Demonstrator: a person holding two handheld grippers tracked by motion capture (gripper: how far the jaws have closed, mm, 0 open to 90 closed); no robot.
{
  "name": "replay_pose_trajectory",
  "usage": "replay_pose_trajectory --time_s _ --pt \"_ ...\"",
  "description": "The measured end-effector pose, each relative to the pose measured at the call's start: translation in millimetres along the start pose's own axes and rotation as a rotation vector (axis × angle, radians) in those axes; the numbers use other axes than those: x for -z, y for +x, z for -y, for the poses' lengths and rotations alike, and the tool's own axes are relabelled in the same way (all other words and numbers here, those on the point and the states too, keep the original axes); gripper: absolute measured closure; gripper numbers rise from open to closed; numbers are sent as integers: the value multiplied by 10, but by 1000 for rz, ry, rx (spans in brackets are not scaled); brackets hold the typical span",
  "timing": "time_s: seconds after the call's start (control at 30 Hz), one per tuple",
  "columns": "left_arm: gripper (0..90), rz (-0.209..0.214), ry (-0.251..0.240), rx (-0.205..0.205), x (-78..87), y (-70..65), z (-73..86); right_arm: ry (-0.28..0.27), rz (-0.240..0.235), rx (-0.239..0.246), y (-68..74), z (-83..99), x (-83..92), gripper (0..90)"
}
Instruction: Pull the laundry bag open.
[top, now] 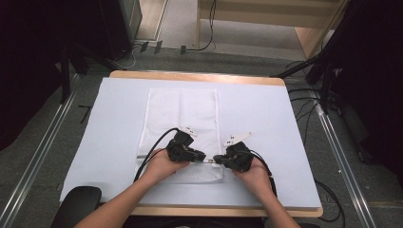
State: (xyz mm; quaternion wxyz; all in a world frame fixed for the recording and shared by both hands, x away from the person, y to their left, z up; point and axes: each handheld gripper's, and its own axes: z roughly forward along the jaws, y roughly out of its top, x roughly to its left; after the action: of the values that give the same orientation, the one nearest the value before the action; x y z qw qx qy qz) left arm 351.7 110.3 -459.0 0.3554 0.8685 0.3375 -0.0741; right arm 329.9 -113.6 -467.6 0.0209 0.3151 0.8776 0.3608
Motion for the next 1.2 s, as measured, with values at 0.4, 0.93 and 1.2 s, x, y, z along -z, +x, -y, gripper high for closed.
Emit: replay_pose_trajectory --time_s 0.4,0.93,1.2 --pt "813 42 17 7 -85 -46 7 -5 2 7 3 -3 -7 900" --pt "873 60 23 17 -130 -63 12 -1 5 18 9 -6 -8 900" --pt "868 60 18 26 -150 -57 2 -2 4 21 6 -5 -8 900"
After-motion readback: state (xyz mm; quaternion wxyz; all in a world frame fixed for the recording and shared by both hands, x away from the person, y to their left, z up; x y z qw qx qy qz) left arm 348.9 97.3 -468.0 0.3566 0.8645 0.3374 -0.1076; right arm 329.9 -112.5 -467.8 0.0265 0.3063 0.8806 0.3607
